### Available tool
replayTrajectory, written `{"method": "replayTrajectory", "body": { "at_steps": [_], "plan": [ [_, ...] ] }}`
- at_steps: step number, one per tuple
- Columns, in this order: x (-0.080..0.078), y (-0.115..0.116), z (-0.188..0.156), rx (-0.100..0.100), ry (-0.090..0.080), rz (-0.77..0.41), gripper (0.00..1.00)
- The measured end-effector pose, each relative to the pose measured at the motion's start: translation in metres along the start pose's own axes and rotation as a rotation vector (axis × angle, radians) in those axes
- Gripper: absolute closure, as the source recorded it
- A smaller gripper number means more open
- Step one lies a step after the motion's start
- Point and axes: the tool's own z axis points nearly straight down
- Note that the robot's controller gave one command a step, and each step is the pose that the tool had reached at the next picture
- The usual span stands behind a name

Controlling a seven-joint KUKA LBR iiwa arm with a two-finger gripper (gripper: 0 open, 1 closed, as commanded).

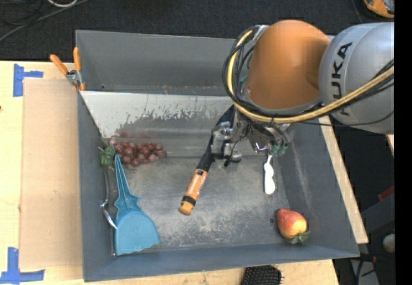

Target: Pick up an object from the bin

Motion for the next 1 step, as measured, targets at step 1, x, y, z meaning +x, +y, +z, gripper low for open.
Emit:
{"method": "replayTrajectory", "body": {
  "at_steps": [1],
  "plan": [
    [0.031, -0.0083, 0.0529, -0.002, 0.008, -0.132, 1.0]
  ]
}}
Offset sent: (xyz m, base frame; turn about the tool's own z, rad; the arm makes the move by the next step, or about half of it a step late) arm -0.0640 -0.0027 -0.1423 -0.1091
